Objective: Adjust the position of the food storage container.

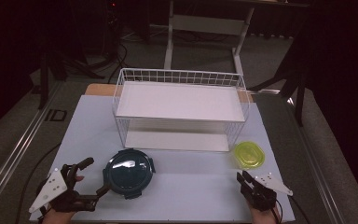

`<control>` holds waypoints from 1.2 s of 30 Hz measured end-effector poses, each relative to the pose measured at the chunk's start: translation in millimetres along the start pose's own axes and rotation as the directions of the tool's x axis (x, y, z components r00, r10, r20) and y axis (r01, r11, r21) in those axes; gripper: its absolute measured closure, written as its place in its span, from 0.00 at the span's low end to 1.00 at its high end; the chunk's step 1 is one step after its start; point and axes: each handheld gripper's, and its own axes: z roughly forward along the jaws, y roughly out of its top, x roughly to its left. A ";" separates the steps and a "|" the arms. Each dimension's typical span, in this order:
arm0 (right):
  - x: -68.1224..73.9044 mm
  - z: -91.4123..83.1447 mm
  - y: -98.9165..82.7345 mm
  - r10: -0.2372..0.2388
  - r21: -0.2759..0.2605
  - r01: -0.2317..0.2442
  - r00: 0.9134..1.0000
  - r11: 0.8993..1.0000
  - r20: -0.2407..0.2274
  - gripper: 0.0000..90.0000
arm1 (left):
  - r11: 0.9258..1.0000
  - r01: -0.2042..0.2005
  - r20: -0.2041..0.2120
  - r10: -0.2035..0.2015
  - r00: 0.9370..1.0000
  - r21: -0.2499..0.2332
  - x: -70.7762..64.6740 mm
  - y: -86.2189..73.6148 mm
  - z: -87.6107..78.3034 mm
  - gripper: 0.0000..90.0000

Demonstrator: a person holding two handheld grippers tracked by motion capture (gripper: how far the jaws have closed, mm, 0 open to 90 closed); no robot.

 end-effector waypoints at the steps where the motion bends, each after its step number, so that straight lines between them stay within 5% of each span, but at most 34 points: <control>1: 3.5 -0.9 1.8 -0.011 -0.010 0.011 1.000 1.000 -0.017 0.71 | 1.000 0.011 0.006 -0.011 1.000 0.013 2.0 0.2 -1.2 0.07; 6: 16.9 -3.8 11.7 -0.005 -0.071 0.001 0.998 0.997 -0.065 0.38 | 0.998 0.012 0.057 -0.015 0.998 0.054 8.9 -1.5 -3.0 0.07; 9: 20.9 -0.3 17.2 -0.011 -0.069 0.004 0.995 0.998 -0.096 0.16 | 0.995 -0.014 0.064 0.007 0.998 0.097 13.1 -6.2 -5.3 0.19; 15: 26.0 1.8 21.5 -0.026 -0.077 0.016 0.991 0.997 -0.130 0.15 | 0.984 -0.004 0.034 -0.002 0.999 0.178 29.1 -17.4 -12.2 0.58; 19: 29.5 -2.7 23.3 -0.033 -0.105 0.015 0.985 0.994 -0.168 0.15 | 0.967 0.024 0.002 -0.025 1.000 0.253 41.3 -27.2 -11.7 0.83; 22: 33.4 -5.6 23.6 -0.050 -0.120 0.028 0.981 0.992 -0.185 0.15 | 0.947 0.024 -0.021 -0.018 1.000 0.320 47.8 -36.3 -6.9 0.99; 25: 37.5 -7.9 23.8 -0.064 -0.126 0.041 0.980 0.991 -0.189 0.15 | 0.934 0.036 -0.034 -0.025 0.999 0.355 51.1 -41.2 -2.4 1.00; 31: 41.5 -9.8 23.7 -0.088 -0.139 0.063 0.979 0.988 -0.184 0.16 | 0.916 -0.003 0.018 -0.005 1.000 0.401 45.1 -44.3 5.4 1.00; 36: 42.8 -7.9 21.7 -0.093 -0.123 0.070 0.977 0.990 -0.192 0.16 | 0.918 -0.014 0.016 0.008 1.000 0.395 43.9 -44.6 11.4 1.00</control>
